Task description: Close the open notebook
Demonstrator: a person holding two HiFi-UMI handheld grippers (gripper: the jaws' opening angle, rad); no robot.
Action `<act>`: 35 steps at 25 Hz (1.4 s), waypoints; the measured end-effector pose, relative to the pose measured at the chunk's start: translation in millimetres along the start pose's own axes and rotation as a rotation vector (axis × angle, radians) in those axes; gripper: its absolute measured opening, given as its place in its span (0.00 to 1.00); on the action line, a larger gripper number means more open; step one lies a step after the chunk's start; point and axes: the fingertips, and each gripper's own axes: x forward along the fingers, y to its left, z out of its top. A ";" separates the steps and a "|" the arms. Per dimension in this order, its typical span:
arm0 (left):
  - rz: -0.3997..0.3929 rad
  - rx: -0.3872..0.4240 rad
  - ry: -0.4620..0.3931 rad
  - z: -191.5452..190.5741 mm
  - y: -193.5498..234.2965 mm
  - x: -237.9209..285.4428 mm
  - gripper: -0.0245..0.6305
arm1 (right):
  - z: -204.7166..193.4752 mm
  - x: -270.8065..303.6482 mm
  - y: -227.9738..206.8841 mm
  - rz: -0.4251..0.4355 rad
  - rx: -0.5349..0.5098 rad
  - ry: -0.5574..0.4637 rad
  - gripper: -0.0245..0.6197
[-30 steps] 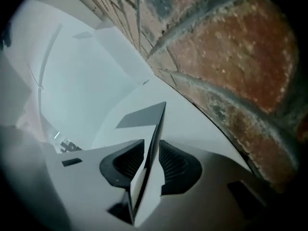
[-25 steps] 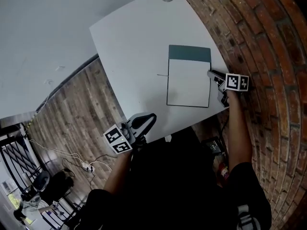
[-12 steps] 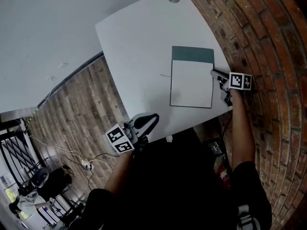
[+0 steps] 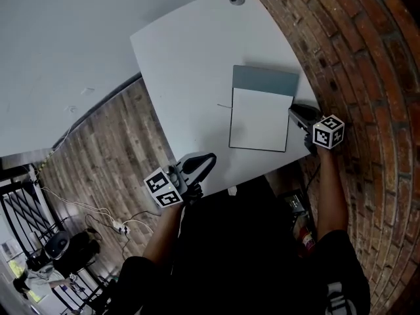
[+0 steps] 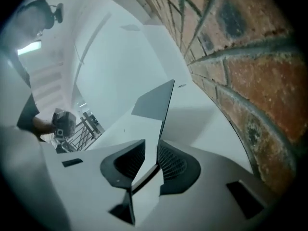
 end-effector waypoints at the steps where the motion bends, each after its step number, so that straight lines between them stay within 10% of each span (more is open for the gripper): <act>1: 0.007 0.006 0.006 0.7 3.6 -0.1 0.06 | -1.6 -0.2 2.3 -0.003 -0.031 0.001 0.17; 10: 0.044 0.169 0.358 4.0 114.7 59.5 0.08 | -2.6 -1.7 3.1 -0.024 -0.074 -0.028 0.17; 13: 0.018 0.137 0.511 2.7 160.3 107.1 0.34 | -2.3 -0.6 5.6 -0.012 -0.078 -0.046 0.17; 17: -0.031 0.165 0.664 -10.3 182.9 142.4 0.36 | -3.5 -1.7 6.1 -0.011 -0.079 -0.055 0.17; 35: -0.221 0.286 0.632 -26.9 131.5 126.9 0.14 | -28.9 -18.0 31.4 0.006 -0.101 -0.028 0.17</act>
